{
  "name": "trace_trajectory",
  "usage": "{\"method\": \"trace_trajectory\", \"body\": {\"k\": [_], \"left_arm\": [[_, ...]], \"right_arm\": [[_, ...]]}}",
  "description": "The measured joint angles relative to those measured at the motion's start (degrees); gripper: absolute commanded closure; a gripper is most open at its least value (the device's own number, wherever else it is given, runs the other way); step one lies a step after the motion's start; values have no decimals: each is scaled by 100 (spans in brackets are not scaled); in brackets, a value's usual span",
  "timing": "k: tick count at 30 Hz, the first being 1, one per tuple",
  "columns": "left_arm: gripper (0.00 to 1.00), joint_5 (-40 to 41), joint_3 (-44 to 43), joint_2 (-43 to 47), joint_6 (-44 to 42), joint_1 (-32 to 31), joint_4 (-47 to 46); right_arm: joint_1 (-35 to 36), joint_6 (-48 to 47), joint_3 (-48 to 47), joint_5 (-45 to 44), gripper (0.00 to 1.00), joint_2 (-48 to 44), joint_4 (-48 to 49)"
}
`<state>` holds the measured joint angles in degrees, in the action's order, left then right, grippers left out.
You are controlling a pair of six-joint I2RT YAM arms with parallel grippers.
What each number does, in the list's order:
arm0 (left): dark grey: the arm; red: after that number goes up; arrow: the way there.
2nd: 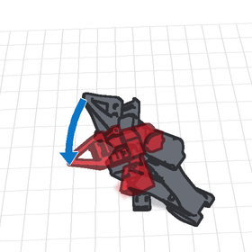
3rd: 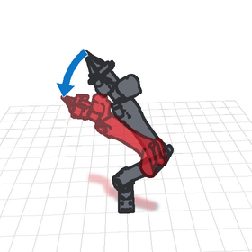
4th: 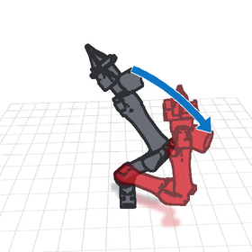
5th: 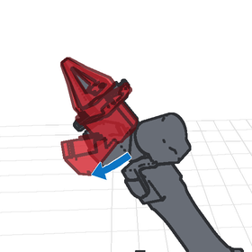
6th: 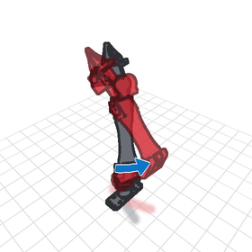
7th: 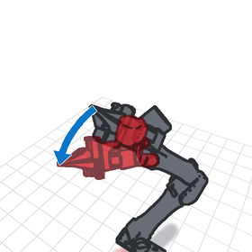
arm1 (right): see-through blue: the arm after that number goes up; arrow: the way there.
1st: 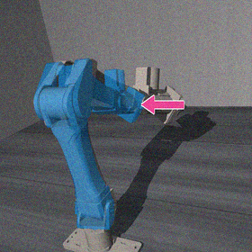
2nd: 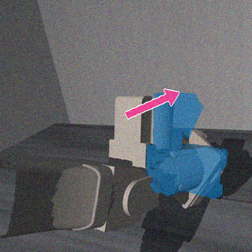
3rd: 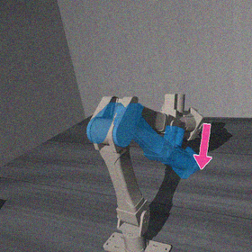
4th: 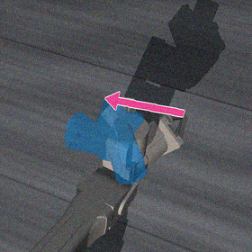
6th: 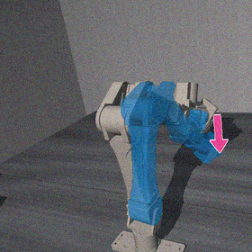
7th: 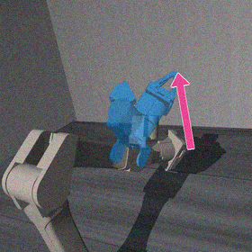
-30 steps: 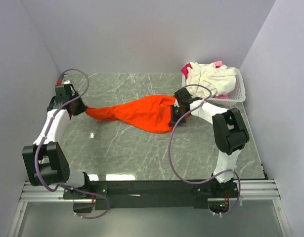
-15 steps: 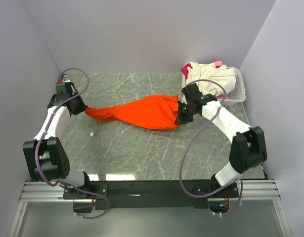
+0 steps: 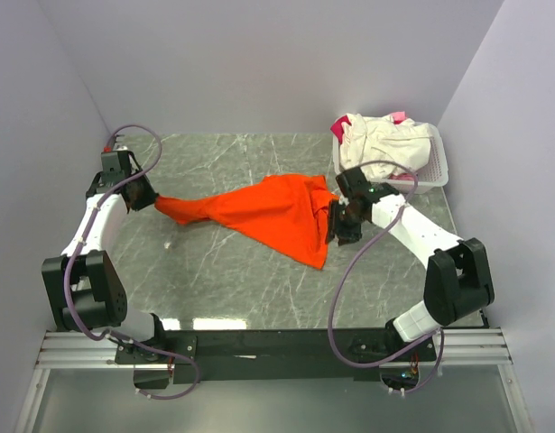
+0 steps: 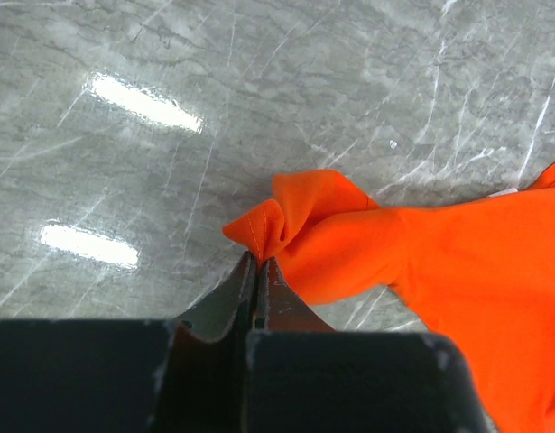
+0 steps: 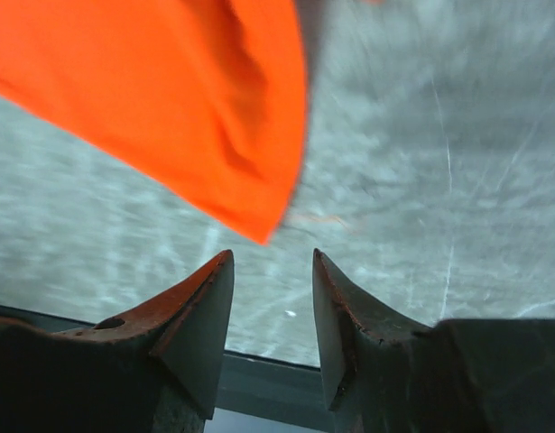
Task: Fold and stack the t-shirts
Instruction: Flatten the tshirt out
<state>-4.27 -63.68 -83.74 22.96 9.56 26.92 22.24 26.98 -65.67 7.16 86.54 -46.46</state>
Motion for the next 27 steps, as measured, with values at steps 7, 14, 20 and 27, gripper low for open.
{"method": "trace_trajectory", "body": {"k": [7,14,20,27], "left_arm": [[100,-55,2,0,-4,0,-4],[100,-83,7,0,-4,0,-4],[100,-90,44,2,-9,0,-4],[100,-90,92,57,-46,0,-7]], "right_arm": [[81,35,890,133,53,0,208],[490,192,894,278,53,170,717],[887,367,706,-13,53,907,723],[949,667,728,-446,53,981,629]]}}
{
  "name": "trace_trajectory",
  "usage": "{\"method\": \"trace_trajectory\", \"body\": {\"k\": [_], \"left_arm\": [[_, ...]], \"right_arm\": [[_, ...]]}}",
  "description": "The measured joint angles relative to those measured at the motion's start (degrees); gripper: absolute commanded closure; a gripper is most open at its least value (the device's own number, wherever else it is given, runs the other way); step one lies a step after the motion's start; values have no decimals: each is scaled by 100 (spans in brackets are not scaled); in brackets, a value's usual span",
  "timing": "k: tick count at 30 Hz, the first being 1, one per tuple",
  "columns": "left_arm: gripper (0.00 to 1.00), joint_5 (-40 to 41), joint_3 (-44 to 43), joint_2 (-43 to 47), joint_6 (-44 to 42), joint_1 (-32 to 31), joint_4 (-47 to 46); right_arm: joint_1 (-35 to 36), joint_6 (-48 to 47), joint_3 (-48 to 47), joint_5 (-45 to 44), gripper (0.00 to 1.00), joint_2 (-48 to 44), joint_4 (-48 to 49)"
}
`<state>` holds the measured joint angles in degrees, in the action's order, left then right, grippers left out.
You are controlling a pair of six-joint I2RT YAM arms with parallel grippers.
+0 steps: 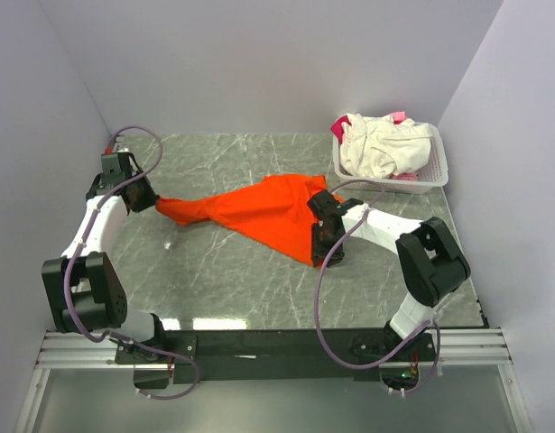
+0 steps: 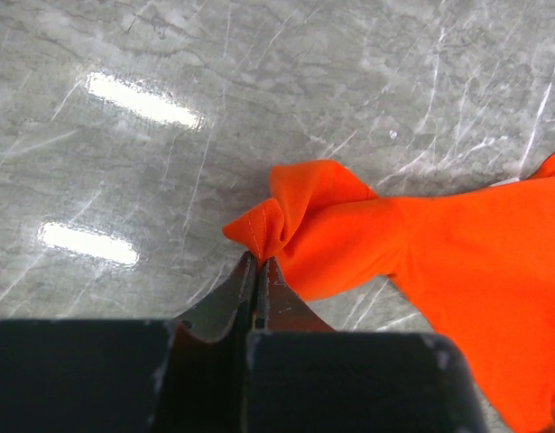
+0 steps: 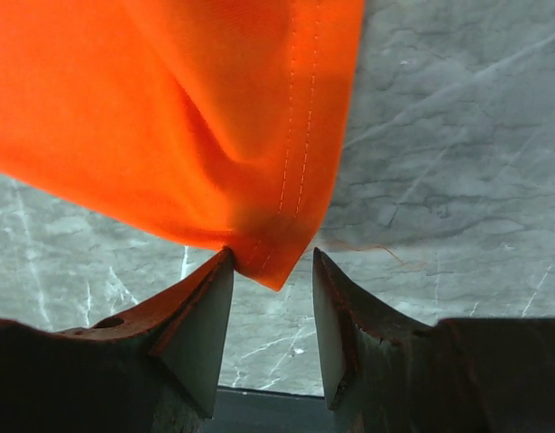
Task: Fold and stack the t-shirts
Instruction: Flatten the tshirt out
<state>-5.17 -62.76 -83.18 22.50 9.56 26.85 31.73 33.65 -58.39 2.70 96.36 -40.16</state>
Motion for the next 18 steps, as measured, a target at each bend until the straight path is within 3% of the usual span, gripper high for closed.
{"method": "trace_trajectory", "body": {"k": [6,8,9,13,18], "left_arm": [[100,0,13,9,-39,0,2],[100,0,13,9,-39,0,2],[100,0,13,9,-39,0,4],[100,-2,13,9,-37,0,7],[100,-7,-20,0,2,0,63]], "right_arm": [[2,39,79,-9,55,0,50],[2,39,79,20,60,11,72],[2,37,81,39,64,15,85],[2,20,203,195,100,35,208],[2,-52,164,356,100,33,168]]}}
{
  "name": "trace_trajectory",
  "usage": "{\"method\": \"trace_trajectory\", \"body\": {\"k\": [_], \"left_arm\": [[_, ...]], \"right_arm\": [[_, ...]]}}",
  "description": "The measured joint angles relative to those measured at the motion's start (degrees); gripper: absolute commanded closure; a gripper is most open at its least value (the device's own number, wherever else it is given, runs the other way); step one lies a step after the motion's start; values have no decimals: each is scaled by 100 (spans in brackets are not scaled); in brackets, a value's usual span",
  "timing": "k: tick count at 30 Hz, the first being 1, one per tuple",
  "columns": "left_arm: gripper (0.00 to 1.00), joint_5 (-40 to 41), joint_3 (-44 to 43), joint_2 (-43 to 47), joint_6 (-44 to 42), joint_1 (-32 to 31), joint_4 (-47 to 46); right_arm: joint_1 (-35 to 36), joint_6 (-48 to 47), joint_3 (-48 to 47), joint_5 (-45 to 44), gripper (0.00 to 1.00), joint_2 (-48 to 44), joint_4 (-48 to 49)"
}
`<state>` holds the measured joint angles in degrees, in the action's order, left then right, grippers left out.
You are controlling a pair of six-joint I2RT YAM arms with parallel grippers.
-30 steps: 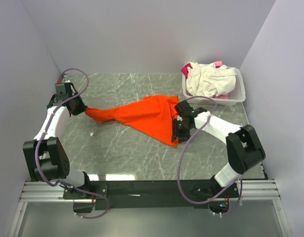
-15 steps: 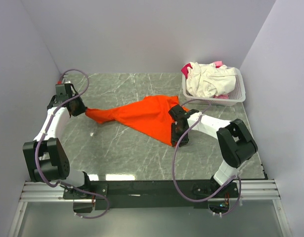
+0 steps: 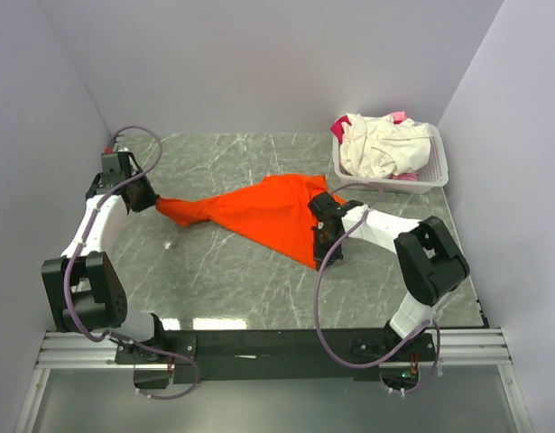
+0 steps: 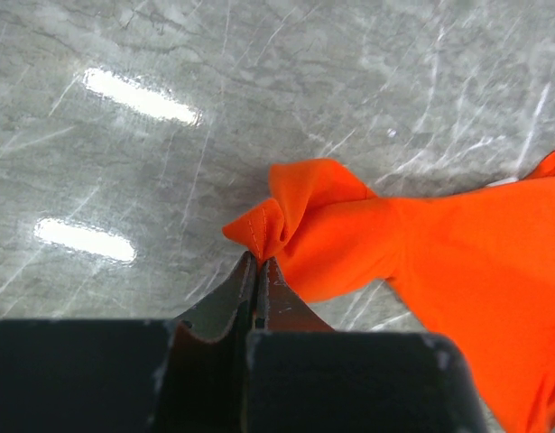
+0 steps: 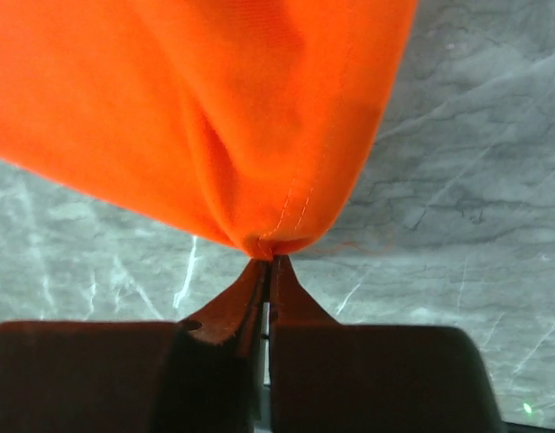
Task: Fold and stack the t-shirts
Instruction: Flatten the tshirt out
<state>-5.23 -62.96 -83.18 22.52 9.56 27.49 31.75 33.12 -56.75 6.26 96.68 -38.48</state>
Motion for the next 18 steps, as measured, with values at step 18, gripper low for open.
{"method": "trace_trajectory", "body": {"k": [18], "left_arm": [[100,-249,-2000,-448,1123,0,-136]], "right_arm": [[-918,-754,-4776,-131,100,247,-1670]]}}
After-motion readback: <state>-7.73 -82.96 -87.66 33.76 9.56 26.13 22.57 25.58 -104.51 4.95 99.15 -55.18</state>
